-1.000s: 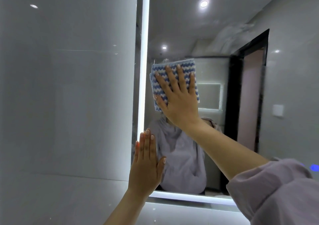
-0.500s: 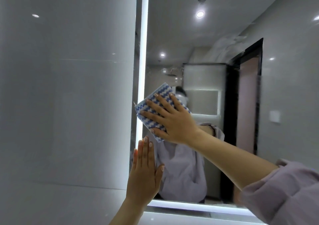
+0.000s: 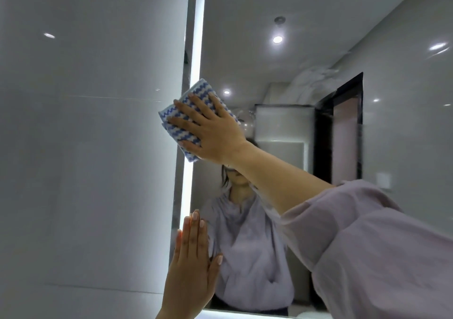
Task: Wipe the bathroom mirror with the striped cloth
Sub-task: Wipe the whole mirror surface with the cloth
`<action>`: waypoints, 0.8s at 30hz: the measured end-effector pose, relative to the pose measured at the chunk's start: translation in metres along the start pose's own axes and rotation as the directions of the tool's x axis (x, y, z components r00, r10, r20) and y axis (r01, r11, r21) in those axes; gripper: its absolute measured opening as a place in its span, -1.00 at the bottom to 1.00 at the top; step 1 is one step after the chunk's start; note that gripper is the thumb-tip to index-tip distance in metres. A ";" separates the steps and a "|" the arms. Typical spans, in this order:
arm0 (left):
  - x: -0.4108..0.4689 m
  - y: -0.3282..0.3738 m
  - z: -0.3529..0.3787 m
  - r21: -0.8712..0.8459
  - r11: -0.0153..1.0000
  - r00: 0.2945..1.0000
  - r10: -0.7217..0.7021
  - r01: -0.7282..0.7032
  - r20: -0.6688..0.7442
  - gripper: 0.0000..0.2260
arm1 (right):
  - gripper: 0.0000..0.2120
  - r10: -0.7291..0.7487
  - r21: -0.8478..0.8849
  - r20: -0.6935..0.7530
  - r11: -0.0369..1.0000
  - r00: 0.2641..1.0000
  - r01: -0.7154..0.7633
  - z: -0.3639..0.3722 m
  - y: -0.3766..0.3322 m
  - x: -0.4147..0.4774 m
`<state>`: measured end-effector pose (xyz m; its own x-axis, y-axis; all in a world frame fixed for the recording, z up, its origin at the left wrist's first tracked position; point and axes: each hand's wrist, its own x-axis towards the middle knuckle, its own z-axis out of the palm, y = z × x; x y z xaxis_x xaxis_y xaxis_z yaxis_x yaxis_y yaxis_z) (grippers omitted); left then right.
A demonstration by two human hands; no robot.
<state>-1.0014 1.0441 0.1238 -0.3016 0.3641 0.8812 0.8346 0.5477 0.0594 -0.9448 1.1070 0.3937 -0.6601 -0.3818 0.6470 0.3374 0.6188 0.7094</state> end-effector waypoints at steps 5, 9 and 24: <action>0.002 0.002 -0.004 0.033 0.999 0.999 -0.018 0.017 0.038 -0.35 | -0.42 0.010 -0.012 -0.015 1.000 1.000 -0.011 0.002 0.000 0.001; 0.000 0.004 -0.009 0.067 0.997 0.999 -0.029 0.027 0.037 -0.35 | -0.43 0.072 0.017 -0.039 0.997 0.997 -0.071 0.004 0.005 -0.008; -0.004 0.010 -0.022 0.045 0.999 0.999 0.006 -0.008 0.043 -0.37 | -0.39 0.472 0.027 -0.088 0.881 0.877 -0.472 0.008 0.138 -0.140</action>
<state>-0.9822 1.0317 0.1312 -0.3164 0.3994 0.8605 0.8152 0.5783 0.0313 -0.8111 1.2510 0.3984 -0.3604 -0.1028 0.9271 0.5904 0.7443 0.3121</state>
